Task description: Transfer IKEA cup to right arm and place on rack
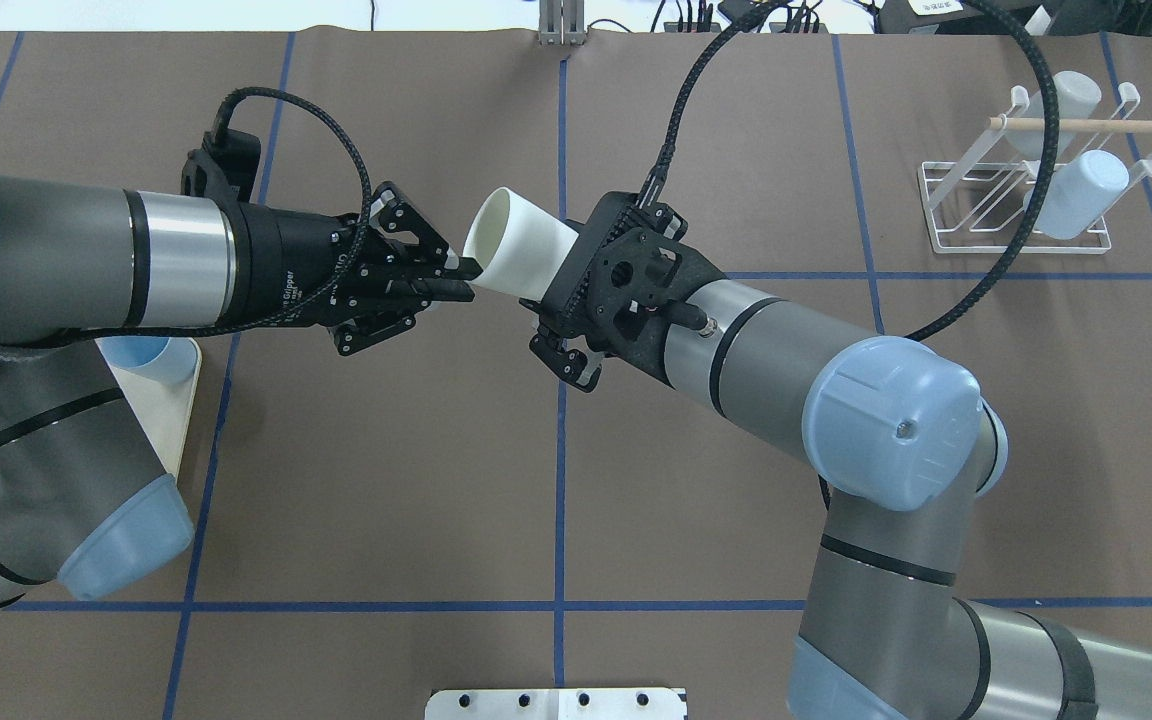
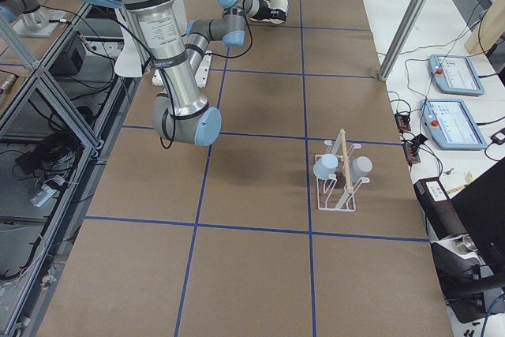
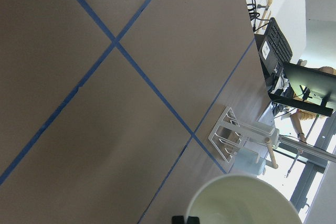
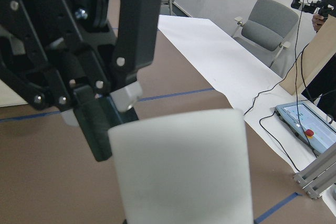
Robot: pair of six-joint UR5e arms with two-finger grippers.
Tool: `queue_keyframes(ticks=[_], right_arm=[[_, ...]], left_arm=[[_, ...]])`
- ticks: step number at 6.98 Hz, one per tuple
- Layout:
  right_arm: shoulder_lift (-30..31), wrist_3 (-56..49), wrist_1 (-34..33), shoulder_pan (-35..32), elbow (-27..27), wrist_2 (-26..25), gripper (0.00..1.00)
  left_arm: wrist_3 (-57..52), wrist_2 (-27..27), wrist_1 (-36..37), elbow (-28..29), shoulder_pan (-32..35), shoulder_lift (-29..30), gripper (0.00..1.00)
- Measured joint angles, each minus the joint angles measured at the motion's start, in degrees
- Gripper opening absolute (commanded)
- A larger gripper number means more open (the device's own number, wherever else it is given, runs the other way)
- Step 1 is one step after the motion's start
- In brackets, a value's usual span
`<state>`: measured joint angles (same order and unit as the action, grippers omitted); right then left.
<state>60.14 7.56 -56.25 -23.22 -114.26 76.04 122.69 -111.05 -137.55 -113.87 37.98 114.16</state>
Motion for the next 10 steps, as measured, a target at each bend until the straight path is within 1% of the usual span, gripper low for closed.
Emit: queue_keyframes(ticks=[1, 2, 3, 4, 5, 7, 8, 10], right_arm=[[0.2, 0.0, 0.0, 0.0, 0.0, 0.0, 0.14], [0.4, 0.0, 0.0, 0.0, 0.0, -0.1, 0.06], [0.6, -0.1, -0.1, -0.2, 0.0, -0.1, 0.0], [1.0, -0.1, -0.3, -0.3, 0.1, -0.1, 0.0], [2.2, -0.1, -0.6, -0.9, 0.2, -0.1, 0.0], [5.9, -0.2, -2.5, -4.4, 0.2, -0.1, 0.0], [7.0, -2.2, -5.3, -7.4, 0.2, -0.1, 0.0], [9.3, -10.2, -11.6, -12.8, 0.0, -0.1, 0.0]], left_arm=[[-2.8, -0.4, 0.0, -0.4, 0.8, -0.2, 1.0], [-5.1, -1.6, 0.1, -0.5, 2.4, -0.6, 1.0], [-7.3, -4.4, 0.2, -0.6, 4.8, -1.4, 1.0], [-10.7, -8.1, 0.2, -1.0, 8.0, -3.3, 1.0], [-15.6, -10.7, 0.2, -1.9, 10.4, -6.3, 1.0], [-26.4, -11.9, 0.1, -3.3, 11.9, -12.1, 1.0], [-31.3, -12.0, 0.1, -3.5, 12.3, -14.2, 1.0], [-35.8, -12.0, 0.0, -4.1, 12.7, -16.2, 1.0]])
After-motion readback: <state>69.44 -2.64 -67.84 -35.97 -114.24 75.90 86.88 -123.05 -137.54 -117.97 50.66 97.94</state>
